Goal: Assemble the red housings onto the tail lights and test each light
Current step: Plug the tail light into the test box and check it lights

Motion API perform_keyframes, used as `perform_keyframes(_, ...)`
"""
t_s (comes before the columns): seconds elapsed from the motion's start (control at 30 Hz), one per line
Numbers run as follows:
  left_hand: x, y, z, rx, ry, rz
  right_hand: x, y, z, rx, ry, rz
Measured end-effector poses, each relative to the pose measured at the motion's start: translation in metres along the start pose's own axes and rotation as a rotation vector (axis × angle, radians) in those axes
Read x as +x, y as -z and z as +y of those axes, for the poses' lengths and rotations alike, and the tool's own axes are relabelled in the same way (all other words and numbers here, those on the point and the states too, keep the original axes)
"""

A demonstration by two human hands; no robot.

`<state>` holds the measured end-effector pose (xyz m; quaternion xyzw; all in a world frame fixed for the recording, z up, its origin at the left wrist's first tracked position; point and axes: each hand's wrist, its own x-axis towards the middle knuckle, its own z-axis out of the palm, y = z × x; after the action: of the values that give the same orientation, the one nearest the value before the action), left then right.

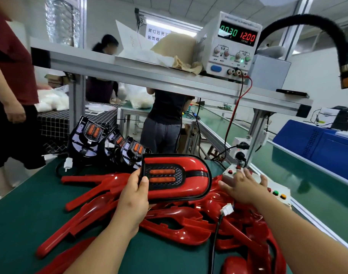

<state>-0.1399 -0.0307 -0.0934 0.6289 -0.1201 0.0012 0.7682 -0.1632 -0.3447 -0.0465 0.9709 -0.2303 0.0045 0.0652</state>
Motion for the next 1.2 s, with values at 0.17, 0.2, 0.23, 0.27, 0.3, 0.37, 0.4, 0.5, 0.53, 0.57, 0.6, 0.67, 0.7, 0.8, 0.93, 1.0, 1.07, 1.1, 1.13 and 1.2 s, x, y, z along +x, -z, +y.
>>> perform_keyframes(0.17,-0.001,0.0,0.002,0.024,0.011,-0.014,0.005,-0.004,-0.006,0.016,0.021,0.023)
perform_keyframes(0.2,-0.001,0.0,0.003,0.026,0.015,-0.017,0.004,-0.004,-0.007,0.02,0.023,0.033)
perform_keyframes(0.23,-0.001,-0.001,0.003,0.026,0.02,-0.018,0.004,-0.005,-0.007,0.025,0.024,0.043)
perform_keyframes(0.27,-0.001,-0.001,0.003,0.025,0.022,-0.018,0.004,-0.006,-0.008,0.029,0.027,0.054)
perform_keyframes(0.3,-0.001,-0.001,0.003,0.022,0.022,-0.015,0.004,-0.007,-0.008,0.031,0.031,0.062)
perform_keyframes(0.37,-0.001,-0.001,0.002,0.023,0.013,0.0,0.006,-0.009,-0.008,0.029,0.042,0.069)
perform_keyframes(0.4,0.0,-0.001,0.001,0.023,0.008,0.006,0.006,-0.01,-0.008,0.031,0.043,0.065)
perform_keyframes(0.5,0.0,-0.002,0.001,0.032,-0.005,0.018,0.007,-0.011,-0.009,0.044,0.041,0.051)
perform_keyframes(0.53,0.0,-0.003,0.002,0.032,-0.009,0.02,0.007,-0.011,-0.009,0.043,0.045,0.05)
perform_keyframes(0.57,0.0,-0.003,0.002,0.03,-0.011,0.019,0.008,-0.011,-0.01,0.038,0.049,0.052)
perform_keyframes(0.6,0.0,-0.003,0.002,0.029,-0.012,0.017,0.008,-0.011,-0.011,0.032,0.053,0.059)
perform_keyframes(0.67,-0.001,-0.003,0.003,0.028,-0.015,0.01,0.008,-0.009,-0.012,0.026,0.057,0.071)
perform_keyframes(0.7,-0.002,-0.003,0.004,0.03,-0.019,0.008,0.007,-0.008,-0.013,0.022,0.06,0.071)
perform_keyframes(0.8,-0.003,-0.003,0.004,0.023,-0.022,0.003,0.006,-0.004,-0.015,-0.013,0.071,0.056)
perform_keyframes(0.93,-0.004,-0.003,0.006,-0.001,-0.01,0.018,0.007,0.007,-0.022,-0.062,0.052,0.029)
perform_keyframes(1.0,-0.005,-0.003,0.007,-0.004,-0.012,0.021,0.007,0.009,-0.023,-0.062,0.034,0.031)
perform_keyframes(1.07,-0.005,-0.003,0.007,-0.003,-0.021,0.02,0.007,0.009,-0.023,-0.049,0.02,0.037)
perform_keyframes(1.1,-0.004,-0.003,0.007,-0.003,-0.025,0.02,0.007,0.008,-0.023,-0.043,0.01,0.03)
perform_keyframes(1.13,-0.004,-0.003,0.007,-0.002,-0.027,0.02,0.006,0.007,-0.023,-0.044,0.003,0.022)
perform_keyframes(1.2,-0.004,-0.003,0.007,0.001,-0.032,0.02,0.006,0.007,-0.024,-0.054,0.004,0.017)
